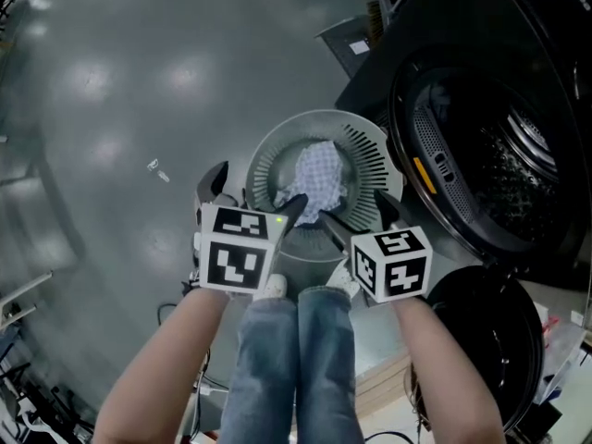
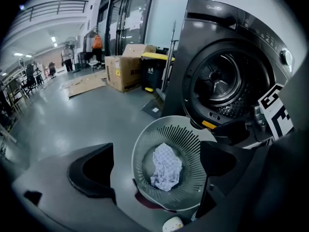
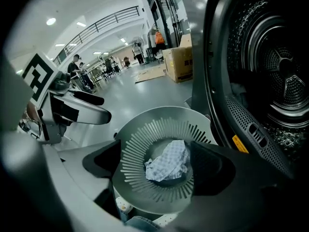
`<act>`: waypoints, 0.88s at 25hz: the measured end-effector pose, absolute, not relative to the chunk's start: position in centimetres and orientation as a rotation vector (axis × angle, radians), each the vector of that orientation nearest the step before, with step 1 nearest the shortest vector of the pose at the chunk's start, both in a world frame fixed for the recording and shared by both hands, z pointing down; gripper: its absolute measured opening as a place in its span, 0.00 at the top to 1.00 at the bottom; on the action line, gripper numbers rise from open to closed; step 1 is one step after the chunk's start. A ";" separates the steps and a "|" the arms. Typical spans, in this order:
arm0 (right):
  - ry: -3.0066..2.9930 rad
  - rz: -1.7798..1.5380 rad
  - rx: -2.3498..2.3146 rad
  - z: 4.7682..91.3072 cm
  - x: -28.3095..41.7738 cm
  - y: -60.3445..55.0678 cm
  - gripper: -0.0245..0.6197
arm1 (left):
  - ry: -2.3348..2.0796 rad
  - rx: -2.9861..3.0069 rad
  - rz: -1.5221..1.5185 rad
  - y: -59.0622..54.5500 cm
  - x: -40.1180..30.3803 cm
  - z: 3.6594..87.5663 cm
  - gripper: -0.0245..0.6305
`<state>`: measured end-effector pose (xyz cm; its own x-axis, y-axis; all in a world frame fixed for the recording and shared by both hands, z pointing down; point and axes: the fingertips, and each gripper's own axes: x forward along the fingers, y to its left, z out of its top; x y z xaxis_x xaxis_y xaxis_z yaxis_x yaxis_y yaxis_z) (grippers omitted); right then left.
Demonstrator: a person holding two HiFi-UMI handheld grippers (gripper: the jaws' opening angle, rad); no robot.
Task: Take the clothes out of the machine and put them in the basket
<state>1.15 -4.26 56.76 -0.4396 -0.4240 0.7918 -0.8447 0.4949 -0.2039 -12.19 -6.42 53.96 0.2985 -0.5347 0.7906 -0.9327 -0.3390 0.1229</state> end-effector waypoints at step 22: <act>-1.929 0.492 1.437 56.5 15.0 -15.6 0.29 | -1.187 2.186 0.857 -12.1 -1.8 56.1 0.11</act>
<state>15.03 -15.59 56.54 -0.1658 -0.6883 0.7062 -0.9425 0.3213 0.0919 -1.76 -12.07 56.10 0.4198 -0.5429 0.7274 -0.8612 -0.4913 0.1303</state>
